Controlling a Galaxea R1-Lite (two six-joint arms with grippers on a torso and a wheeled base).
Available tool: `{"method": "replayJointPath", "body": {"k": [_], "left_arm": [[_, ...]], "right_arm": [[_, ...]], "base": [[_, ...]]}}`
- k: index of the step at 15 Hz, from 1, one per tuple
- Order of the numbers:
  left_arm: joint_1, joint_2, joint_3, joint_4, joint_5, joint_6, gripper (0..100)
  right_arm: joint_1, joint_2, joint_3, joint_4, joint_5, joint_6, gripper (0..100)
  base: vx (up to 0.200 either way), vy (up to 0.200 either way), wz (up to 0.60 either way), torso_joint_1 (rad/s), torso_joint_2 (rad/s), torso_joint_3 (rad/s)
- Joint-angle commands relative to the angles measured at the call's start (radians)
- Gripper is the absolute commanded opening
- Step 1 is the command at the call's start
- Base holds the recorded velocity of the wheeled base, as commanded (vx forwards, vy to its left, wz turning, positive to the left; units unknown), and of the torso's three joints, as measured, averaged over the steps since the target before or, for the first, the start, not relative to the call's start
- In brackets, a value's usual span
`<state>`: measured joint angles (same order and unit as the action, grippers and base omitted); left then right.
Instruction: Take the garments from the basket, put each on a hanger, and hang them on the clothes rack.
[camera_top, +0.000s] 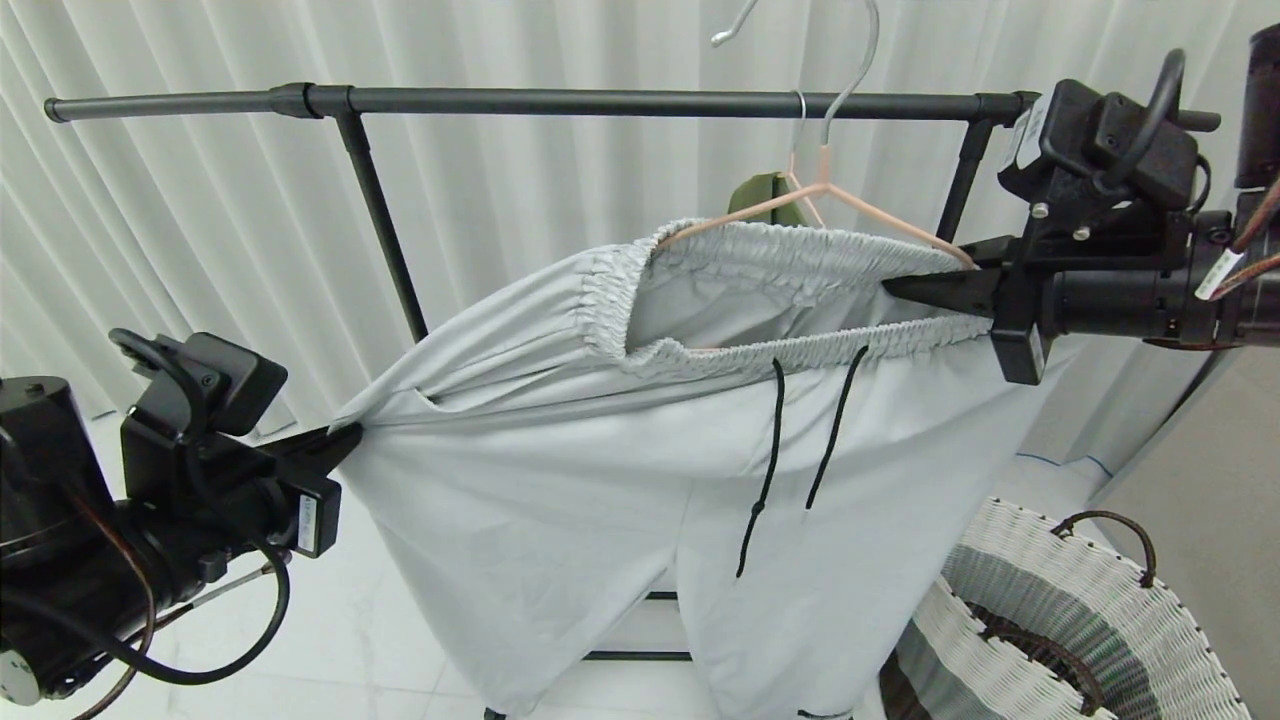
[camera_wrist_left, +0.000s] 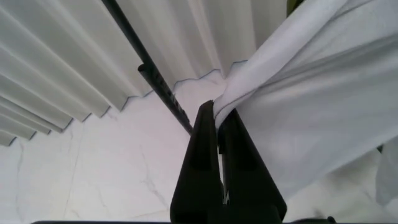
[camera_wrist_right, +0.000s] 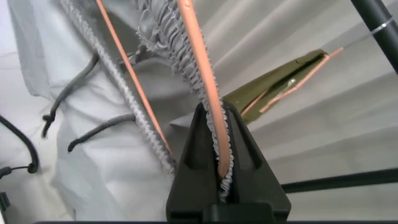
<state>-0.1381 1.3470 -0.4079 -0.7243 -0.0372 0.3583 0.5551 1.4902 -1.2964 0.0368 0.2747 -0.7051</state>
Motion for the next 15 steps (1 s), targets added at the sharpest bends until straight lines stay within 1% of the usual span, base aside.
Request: {"method": "replayJointPath", "body": {"k": [1, 5, 7, 9, 10, 12, 14, 15], "left_arm": [[-0.018, -0.011, 0.003, 0.000, 0.000, 0.001, 100], [-0.028, -0.022, 0.004, 0.000, 0.000, 0.001, 100], [-0.028, -0.046, 0.029, -0.001, -0.013, 0.001, 100], [-0.028, -0.063, 0.049, 0.000, -0.013, 0.004, 100], [-0.026, -0.066, 0.052, -0.001, -0.010, 0.011, 100], [-0.018, -0.083, 0.055, -0.003, -0.003, 0.016, 100], [-0.005, -0.081, 0.064, -0.026, 0.028, 0.018, 100], [-0.003, -0.077, 0.073, -0.044, 0.056, 0.024, 100]], "right_arm": [[0.000, -0.001, -0.001, 0.000, -0.006, -0.001, 0], [0.000, -0.002, -0.004, 0.000, -0.014, -0.001, 0], [0.000, -0.001, -0.008, 0.000, -0.043, 0.001, 0], [0.000, -0.001, -0.004, 0.002, -0.049, 0.003, 0], [0.000, -0.002, -0.006, 0.011, -0.069, 0.004, 0], [0.000, -0.016, -0.008, 0.054, -0.153, 0.016, 0], [0.003, -0.039, -0.001, 0.106, -0.229, 0.070, 0], [0.012, -0.053, 0.000, 0.138, -0.290, 0.128, 0]], "base": [[0.000, 0.000, 0.00, 0.000, 0.00, 0.000], [0.000, 0.000, 0.00, 0.000, 0.00, 0.000], [0.000, 0.000, 0.00, 0.000, 0.00, 0.000], [0.000, 0.000, 0.00, 0.000, 0.00, 0.000], [0.000, 0.000, 0.00, 0.000, 0.00, 0.000], [0.000, 0.000, 0.00, 0.000, 0.00, 0.000], [0.000, 0.000, 0.00, 0.000, 0.00, 0.000], [0.000, 0.000, 0.00, 0.000, 0.00, 0.000]]}}
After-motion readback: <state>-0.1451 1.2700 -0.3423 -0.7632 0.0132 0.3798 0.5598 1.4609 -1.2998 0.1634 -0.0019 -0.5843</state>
